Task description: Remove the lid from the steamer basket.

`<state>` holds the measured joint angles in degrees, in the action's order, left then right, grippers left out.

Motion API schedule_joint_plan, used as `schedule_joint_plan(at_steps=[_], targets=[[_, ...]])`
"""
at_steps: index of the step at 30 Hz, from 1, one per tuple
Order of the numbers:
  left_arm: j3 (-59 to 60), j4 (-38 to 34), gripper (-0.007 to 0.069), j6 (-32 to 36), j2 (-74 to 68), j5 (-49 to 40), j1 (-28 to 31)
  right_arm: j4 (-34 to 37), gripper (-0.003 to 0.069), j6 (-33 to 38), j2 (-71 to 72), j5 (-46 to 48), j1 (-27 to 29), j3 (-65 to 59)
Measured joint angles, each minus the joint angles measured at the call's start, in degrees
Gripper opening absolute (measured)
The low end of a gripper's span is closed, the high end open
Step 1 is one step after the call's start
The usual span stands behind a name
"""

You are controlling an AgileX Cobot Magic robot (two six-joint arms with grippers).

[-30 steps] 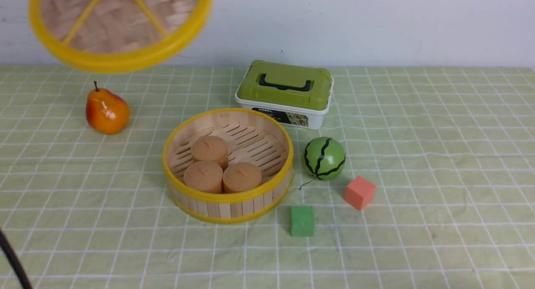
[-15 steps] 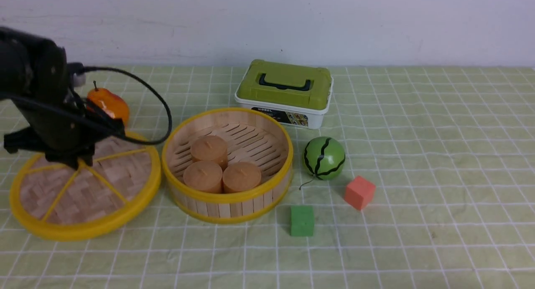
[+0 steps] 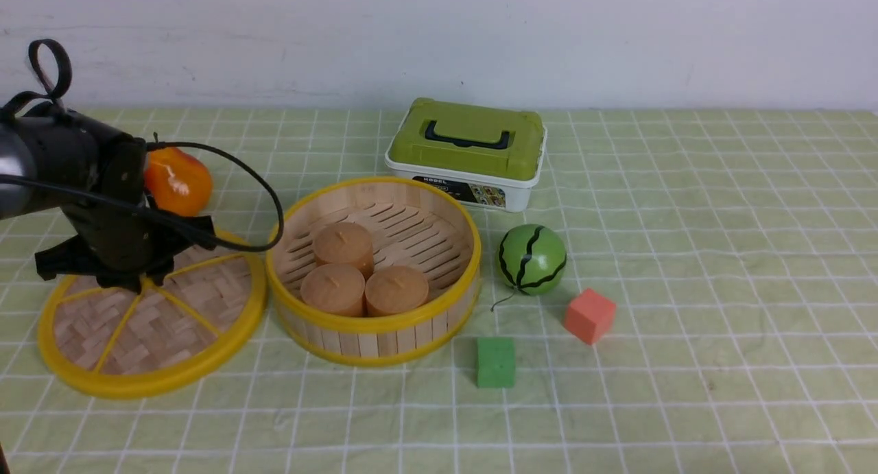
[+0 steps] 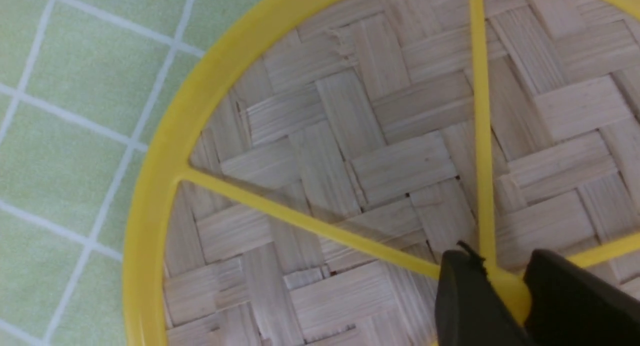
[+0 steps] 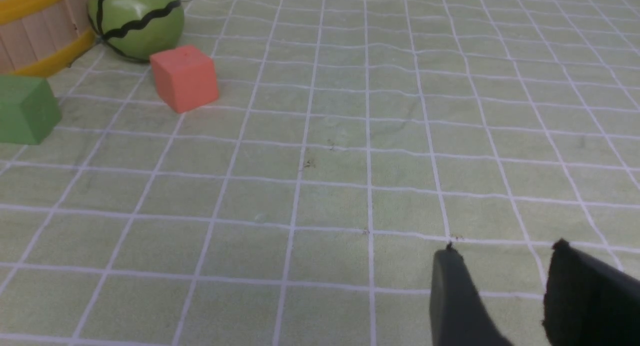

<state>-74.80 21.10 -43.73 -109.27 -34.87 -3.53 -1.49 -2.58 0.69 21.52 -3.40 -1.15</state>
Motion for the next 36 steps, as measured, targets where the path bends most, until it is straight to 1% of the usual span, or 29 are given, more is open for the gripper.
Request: schedule_joint_plan(at_steps=[3, 4, 5, 6, 8, 10, 11, 12, 14, 15, 16, 17, 19, 20, 21, 22, 24, 27, 30, 31, 33, 36], targets=[[0.07, -0.31, 0.0309, -0.44, 2.51, -0.07, 0.00, 0.00, 0.0241, 0.00, 0.00, 0.00, 0.00, 0.00], [0.07, -0.41, 0.0359, -0.18, 4.79, -0.21, 0.00, 0.00, 0.0241, 0.00, 0.00, 0.00, 0.00, 0.00], [0.07, -0.48, 0.0365, -0.17, 5.72, -0.27, 0.00, 0.00, 0.0241, 0.00, 0.00, 0.00, 0.00, 0.00], [0.07, -0.74, 0.0399, 0.97, 9.59, -0.60, 0.00, 0.00, 0.0241, 0.00, 0.00, 0.00, 0.00, 0.00], [0.07, -1.30, 0.0413, 1.81, 12.90, -0.78, 0.00, 0.00, 0.0241, 0.00, 0.00, 0.00, 0.00, 0.00], [0.07, -4.44, 0.0419, 4.16, 22.99, -0.97, 0.00, 0.00, 0.0241, 0.00, 0.00, 0.00, 0.00, 0.00], [0.07, -6.61, 0.0408, 5.88, 27.26, -0.91, 0.00, 0.00, 0.0241, 0.00, 0.00, 0.00, 0.00, 0.00], [0.07, -7.00, 0.0405, 6.63, 29.00, -0.91, 0.00, 0.00, 0.0241, 0.00, 0.00, 0.00, 0.00, 0.00], [0.07, -11.98, 0.0351, 12.03, 40.38, 0.01, 0.00, 0.00, 0.0241, 0.00, 0.00, 0.00, 0.00, 0.00], [0.07, -12.37, 0.0344, 12.52, 40.38, 0.01, 0.00, 0.00, 0.0241, 0.00, 0.00, 0.00, 0.00, 0.00], [0.38, -15.26, 0.0283, 16.78, 48.69, 0.66, 0.00, 0.00, 0.0241, 0.00, 0.00, 0.00, 0.00, 0.00], [0.93, -16.33, 0.0253, 18.91, 51.91, 1.05, 0.00, 0.00, 0.0241, 0.00, 0.00, 0.00, 0.00, 0.00], [4.35, -18.99, 0.0162, 22.55, 60.67, 2.79, 0.00, 0.00, 0.0241, 0.00, 0.00, 0.00, 0.00, 0.00], [4.80, -19.23, 0.0155, 23.19, 61.49, 3.00, 0.00, 0.00, 0.0241, 0.00, 0.00, 0.00, 0.00, 0.00], [6.82, -20.24, 0.0113, 24.37, 64.75, 3.99, 0.00, 0.00, 0.0241, 0.00, 0.00, 0.00, 0.00, 0.00], [9.77, -21.10, 0.0080, 25.86, 68.85, 5.41, 0.00, 0.00, 0.0241, 0.00, 0.00, 0.00, 0.00, 0.00], [19.34, -22.68, -0.0013, 30.12, 79.40, 8.41, 0.00, 0.00, 0.0241, 0.00, 0.00, 0.00, 0.00, 0.00], [28.40, -23.59, -0.0013, 34.28, 88.68, 9.04, 0.00, 0.00, 0.0241, 0.00, 0.00, 0.00, 0.00, 0.00], [41.05, -26.91, -0.0013, 39.56, 104.23, 8.12, 0.00, 0.00, 0.0241, 0.00, 0.00, 0.00, 0.00, 0.00], [44.77, -28.60, -0.0013, 41.38, 107.48, 7.68, 0.00, 0.00, 0.0241, 0.00, 0.00, 0.00, 0.00, 0.00], [48.70, -30.91, -0.0013, 43.73, 109.85, 6.53, 0.00, 0.00, 0.0241, -0.02, 0.00, 0.00, 0.00, 0.00], [52.85, -36.72, -0.0013, 46.01, 109.86, 2.85, 0.00, 0.00, 0.0241, -0.02, 0.00, 0.00, 0.00, 0.00]])
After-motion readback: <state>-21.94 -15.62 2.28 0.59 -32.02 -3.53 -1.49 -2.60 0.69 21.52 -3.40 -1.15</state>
